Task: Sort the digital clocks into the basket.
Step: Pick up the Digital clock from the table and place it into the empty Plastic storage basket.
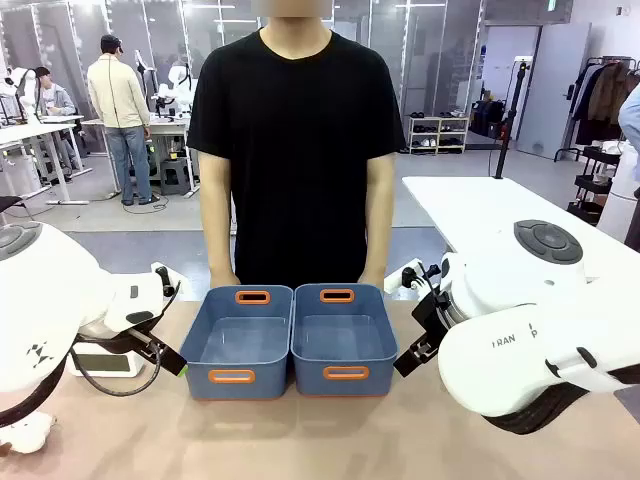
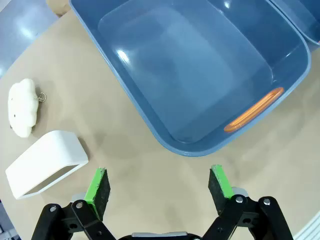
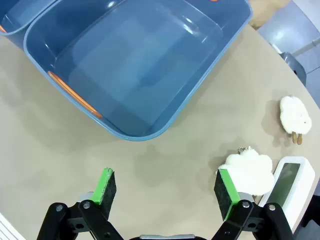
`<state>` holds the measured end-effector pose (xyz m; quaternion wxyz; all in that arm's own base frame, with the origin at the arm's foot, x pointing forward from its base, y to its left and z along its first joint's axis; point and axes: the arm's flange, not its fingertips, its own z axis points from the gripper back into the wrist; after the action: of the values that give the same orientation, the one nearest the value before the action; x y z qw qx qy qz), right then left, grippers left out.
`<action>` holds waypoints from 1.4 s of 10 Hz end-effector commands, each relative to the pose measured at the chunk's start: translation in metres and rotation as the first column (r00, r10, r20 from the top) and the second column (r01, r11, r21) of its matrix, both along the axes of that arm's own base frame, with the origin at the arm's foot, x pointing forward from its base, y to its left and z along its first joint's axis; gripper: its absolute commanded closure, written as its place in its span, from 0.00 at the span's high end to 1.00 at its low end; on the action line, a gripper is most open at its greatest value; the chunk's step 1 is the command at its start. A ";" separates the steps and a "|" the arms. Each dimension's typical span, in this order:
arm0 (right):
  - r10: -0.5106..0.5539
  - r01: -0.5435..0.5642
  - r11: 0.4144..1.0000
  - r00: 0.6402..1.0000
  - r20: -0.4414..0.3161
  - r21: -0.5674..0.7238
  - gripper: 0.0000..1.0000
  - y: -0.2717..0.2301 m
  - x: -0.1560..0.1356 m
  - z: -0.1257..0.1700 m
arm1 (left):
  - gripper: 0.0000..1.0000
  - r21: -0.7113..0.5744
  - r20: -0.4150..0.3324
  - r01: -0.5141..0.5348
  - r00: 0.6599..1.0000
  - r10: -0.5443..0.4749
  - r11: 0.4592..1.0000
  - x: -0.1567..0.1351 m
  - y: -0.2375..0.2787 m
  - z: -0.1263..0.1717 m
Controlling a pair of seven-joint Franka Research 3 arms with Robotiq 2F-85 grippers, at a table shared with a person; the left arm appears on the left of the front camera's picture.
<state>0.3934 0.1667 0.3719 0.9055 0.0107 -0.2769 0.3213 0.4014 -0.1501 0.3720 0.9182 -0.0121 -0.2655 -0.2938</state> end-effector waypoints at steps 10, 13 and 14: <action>0.001 -0.001 1.000 1.000 0.001 -0.001 1.00 0.000 0.000 0.000 | 1.00 0.000 0.000 0.001 1.000 -0.001 1.000 0.000 0.000 0.000; 0.074 0.003 0.946 0.972 -0.224 0.323 1.00 -0.040 0.028 0.083 | 1.00 -0.377 -0.245 0.035 0.960 -0.136 0.926 0.025 0.056 0.073; 0.095 0.026 0.916 0.955 -0.282 0.400 1.00 -0.060 0.030 0.093 | 1.00 -0.528 -0.251 0.034 0.948 -0.194 0.849 0.027 0.083 0.089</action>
<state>0.4072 0.1508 0.4579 0.9049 0.2034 -0.2317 0.2934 0.4068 -0.1217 0.4476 0.8938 -0.2476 -0.2294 -0.2953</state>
